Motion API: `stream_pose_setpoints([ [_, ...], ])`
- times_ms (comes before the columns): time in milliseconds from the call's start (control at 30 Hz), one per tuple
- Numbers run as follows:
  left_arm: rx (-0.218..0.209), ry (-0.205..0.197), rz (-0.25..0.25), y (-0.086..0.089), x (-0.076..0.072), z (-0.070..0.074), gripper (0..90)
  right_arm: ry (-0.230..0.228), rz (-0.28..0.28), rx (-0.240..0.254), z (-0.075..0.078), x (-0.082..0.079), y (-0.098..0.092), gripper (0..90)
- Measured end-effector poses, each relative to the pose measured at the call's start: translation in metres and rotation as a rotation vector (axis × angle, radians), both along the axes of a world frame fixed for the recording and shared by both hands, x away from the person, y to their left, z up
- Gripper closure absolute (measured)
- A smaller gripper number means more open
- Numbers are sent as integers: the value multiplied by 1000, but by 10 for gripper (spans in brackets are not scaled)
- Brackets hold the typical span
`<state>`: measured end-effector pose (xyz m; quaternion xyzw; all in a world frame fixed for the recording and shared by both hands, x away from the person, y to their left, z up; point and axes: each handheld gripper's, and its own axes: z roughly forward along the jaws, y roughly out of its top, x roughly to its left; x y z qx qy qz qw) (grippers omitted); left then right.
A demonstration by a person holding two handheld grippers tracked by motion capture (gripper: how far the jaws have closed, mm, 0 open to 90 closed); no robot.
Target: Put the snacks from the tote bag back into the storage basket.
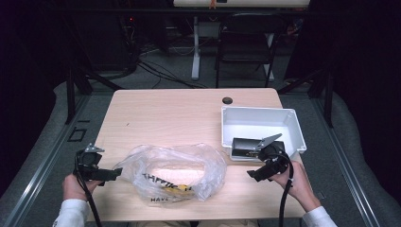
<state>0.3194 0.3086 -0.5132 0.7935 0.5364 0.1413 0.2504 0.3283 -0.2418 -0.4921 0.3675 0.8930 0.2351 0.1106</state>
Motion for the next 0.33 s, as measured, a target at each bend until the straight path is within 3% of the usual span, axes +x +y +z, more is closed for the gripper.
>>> stream_pose_setpoints([
  [133, 1, -6, 0, 0, 0, 0, 0, 8, 9, -46, -6, -8, -2, 138],
  [333, 4, -13, 1, 0, 1, 0, 0, 8, -8, -49, -15, -16, -6, 143],
])
